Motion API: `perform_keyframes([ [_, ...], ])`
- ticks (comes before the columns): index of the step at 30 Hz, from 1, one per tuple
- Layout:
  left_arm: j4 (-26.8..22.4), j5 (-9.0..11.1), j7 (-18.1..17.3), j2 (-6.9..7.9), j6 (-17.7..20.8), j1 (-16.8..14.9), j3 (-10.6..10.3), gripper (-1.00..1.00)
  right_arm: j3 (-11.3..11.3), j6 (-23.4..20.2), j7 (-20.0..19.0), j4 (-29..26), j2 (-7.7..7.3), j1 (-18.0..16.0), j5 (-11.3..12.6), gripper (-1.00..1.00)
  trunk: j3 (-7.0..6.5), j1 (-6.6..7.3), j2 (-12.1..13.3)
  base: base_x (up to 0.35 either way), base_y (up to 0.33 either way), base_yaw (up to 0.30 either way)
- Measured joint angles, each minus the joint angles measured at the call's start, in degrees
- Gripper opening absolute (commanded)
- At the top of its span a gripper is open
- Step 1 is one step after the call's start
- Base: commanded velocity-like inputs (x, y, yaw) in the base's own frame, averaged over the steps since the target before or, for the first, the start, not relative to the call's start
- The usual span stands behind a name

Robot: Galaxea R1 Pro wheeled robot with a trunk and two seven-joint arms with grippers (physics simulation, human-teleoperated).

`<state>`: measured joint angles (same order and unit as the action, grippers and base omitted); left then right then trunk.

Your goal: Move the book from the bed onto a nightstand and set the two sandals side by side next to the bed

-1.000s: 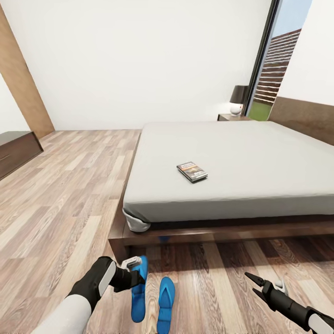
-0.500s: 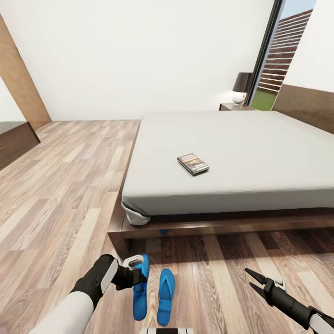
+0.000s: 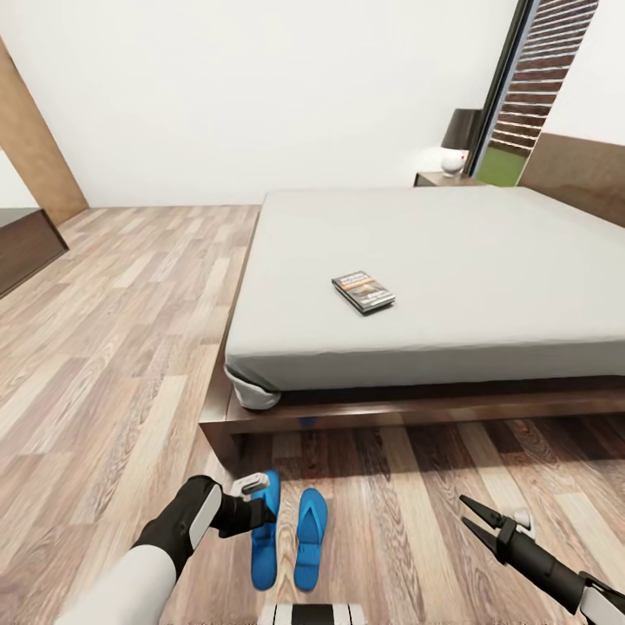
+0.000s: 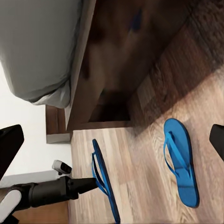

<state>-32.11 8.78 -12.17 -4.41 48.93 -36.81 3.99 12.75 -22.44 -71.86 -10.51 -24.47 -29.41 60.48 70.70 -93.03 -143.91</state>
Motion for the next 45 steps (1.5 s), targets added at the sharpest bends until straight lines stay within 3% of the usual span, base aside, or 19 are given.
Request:
perform_keyframes([
  [10,-2.6,0.0,0.1,-1.11,0.3,-0.5,-0.7,-1.00,0.0,0.1,-2.3,0.0,0.01,0.0,-3.9,1.00,2.22,-0.26,-0.1,0.000,0.000,0.000],
  [19,-3.6,-0.2,0.0,-1.33,0.4,-0.7,-1.3,-1.00,0.0,0.1,-5.3,0.1,-0.20,0.0,-4.4,1.00,4.21,-0.49,-0.3,0.000,0.000,0.000],
  [28,-5.1,-0.3,0.0,-1.23,0.5,-0.8,-1.4,-1.00,0.0,0.2,-5.8,0.1,-0.23,0.0,-4.4,1.00,6.21,-0.72,-0.4,0.000,0.000,0.000],
  [30,-5.6,-0.7,0.0,-1.24,0.5,-0.8,-1.4,-1.00,-0.1,0.2,-5.8,0.2,-0.24,0.0,-4.4,1.00,6.65,-0.77,-0.4,0.000,0.000,0.000],
  [36,-6.2,-4.7,-0.2,-1.31,0.6,-2.1,-1.4,-1.00,-0.1,0.2,-5.8,0.5,-0.27,0.0,-4.4,1.00,7.98,-0.93,-0.5,0.000,0.000,0.000],
  [45,-6.4,-5.8,-0.3,-1.41,0.6,-3.3,-1.5,-1.00,-0.1,0.2,-5.9,0.5,-0.27,0.0,-4.3,1.00,9.98,-1.16,-0.6,0.000,0.000,0.000],
])
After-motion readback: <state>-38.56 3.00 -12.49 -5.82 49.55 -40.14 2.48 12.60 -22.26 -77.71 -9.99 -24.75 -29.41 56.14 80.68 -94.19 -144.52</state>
